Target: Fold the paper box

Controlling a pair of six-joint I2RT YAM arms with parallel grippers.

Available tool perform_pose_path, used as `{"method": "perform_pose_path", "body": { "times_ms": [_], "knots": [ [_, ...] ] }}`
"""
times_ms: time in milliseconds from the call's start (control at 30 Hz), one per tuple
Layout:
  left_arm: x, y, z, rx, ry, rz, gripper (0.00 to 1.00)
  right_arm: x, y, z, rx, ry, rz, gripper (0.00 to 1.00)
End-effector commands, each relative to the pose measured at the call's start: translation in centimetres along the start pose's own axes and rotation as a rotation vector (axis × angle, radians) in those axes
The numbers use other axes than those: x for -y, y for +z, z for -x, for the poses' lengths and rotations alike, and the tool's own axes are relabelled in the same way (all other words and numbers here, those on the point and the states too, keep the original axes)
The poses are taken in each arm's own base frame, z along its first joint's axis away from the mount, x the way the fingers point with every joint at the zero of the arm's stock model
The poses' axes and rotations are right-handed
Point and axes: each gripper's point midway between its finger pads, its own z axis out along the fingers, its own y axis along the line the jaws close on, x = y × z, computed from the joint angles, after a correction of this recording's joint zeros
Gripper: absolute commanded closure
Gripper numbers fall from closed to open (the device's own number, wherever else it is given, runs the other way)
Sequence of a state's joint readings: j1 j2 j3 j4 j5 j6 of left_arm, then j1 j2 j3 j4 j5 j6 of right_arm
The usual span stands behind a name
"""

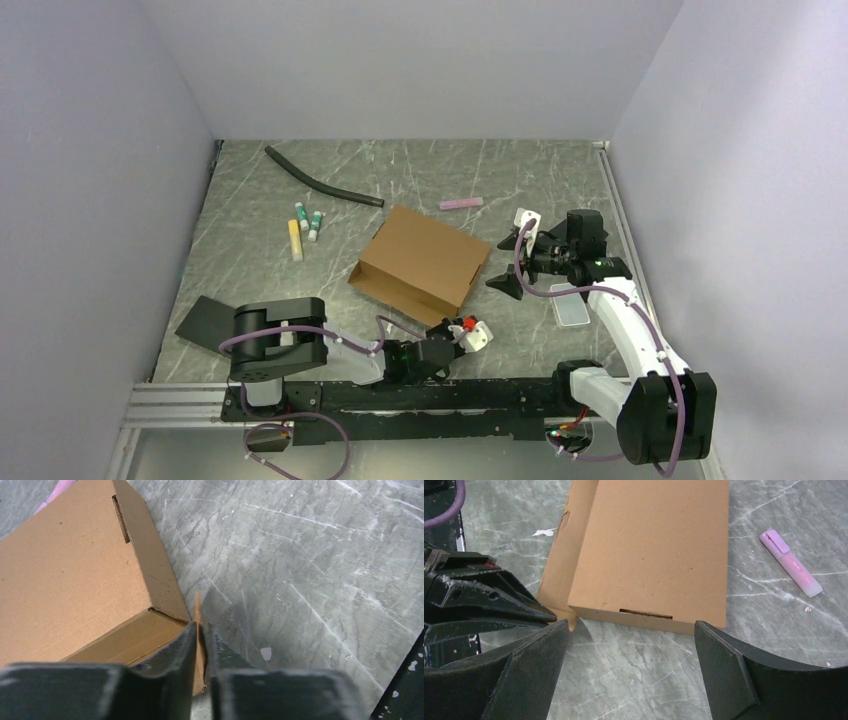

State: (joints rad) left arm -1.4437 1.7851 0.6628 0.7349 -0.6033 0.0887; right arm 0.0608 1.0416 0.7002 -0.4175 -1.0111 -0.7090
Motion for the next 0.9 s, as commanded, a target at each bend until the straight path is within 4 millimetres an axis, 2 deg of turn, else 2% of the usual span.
{"method": "perform_pose_path", "body": {
  "times_ms": [0, 33, 200, 367, 567, 633, 767, 867],
  "knots": [
    [-0.2, 0.4, 1.4, 0.029, -0.053, 0.039, 0.93, 0.7, -0.1, 1.7, 0.029, -0.027, -0.008, 0.01],
    [-0.1, 0.3, 1.2, 0.023, -0.06, 0.037, 1.0, 0.8, 0.0, 1.7, 0.029, -0.018, -0.012, 0.01],
    [0.0, -0.2, 1.0, 0.014, -0.121, 0.022, 1.0, 1.4, 0.8, 1.1, 0.024, 0.098, -0.022, 0.01],
    [-0.2, -0.9, 0.7, 0.019, -0.184, 0.023, 1.0, 3.0, 1.9, 0.6, 0.02, 0.248, -0.083, 0.03],
    [-0.7, -1.5, 0.3, 0.023, -0.244, 0.021, 1.0, 7.4, 2.3, -1.6, -0.023, 0.428, -0.31, 0.01],
    [-0.9, -1.8, 0.2, 0.025, -0.263, 0.021, 1.0, 8.3, 2.5, -2.4, -0.032, 0.48, -0.337, 0.01],
    [-1.2, -2.3, -0.1, 0.025, -0.287, 0.015, 1.0, 8.4, 3.8, -4.1, -0.056, 0.581, -0.298, 0.01],
    [-1.1, -2.5, -0.4, 0.021, -0.302, 0.006, 1.0, 8.1, 4.4, -4.5, -0.05, 0.64, -0.25, 0.02]
  ]
}}
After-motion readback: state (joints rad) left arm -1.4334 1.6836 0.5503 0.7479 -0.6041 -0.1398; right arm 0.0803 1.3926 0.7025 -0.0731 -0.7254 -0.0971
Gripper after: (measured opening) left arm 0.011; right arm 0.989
